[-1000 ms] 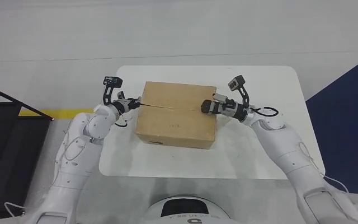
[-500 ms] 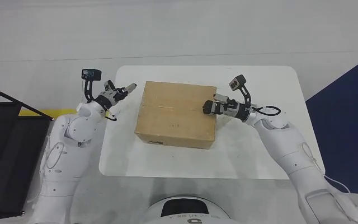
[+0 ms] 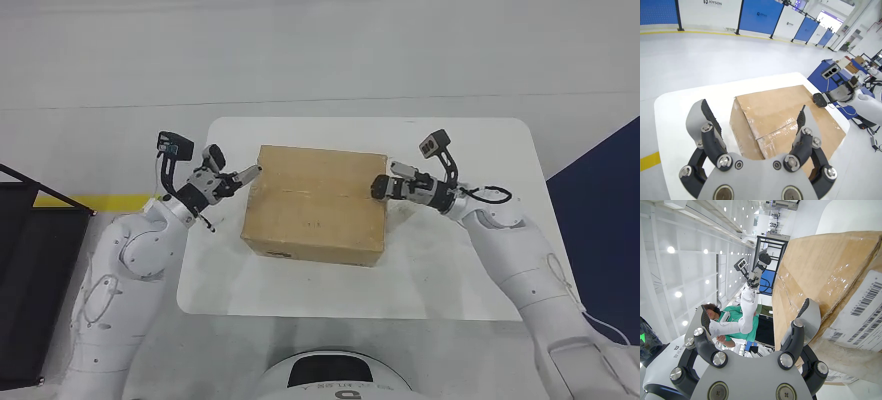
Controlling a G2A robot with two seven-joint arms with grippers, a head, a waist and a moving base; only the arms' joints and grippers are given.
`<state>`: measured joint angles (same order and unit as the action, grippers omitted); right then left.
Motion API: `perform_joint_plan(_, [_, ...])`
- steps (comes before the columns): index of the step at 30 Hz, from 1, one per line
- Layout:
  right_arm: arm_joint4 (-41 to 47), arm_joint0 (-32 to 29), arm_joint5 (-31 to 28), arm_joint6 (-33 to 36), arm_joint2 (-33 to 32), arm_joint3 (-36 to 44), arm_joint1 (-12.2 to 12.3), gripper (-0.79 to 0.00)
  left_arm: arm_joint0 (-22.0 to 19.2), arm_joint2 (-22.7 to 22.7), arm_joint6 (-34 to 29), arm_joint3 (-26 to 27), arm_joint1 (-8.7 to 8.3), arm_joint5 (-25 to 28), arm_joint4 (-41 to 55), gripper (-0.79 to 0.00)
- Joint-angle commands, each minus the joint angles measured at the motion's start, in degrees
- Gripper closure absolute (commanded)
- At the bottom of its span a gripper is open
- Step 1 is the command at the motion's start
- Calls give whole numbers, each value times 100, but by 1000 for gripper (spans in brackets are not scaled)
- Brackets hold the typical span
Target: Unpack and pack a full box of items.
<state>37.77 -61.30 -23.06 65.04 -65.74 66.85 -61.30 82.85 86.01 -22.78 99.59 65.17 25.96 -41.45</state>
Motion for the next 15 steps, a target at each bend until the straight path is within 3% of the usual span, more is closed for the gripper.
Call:
perform_joint_plan(1, [11, -11, -21, 19, -38, -2, 3, -785, 40, -46, -323, 101, 1, -109, 446, -785])
perform_joint_plan(3, [22, -22, -23, 39, -69, -5, 5, -785, 11, -52, -662, 178, 0, -315, 824, -785])
perform_joint_plan(15, [-172, -113, -142, -297, -267, 103, 17, -785, 11, -52, -662, 178, 0, -315, 824, -785])
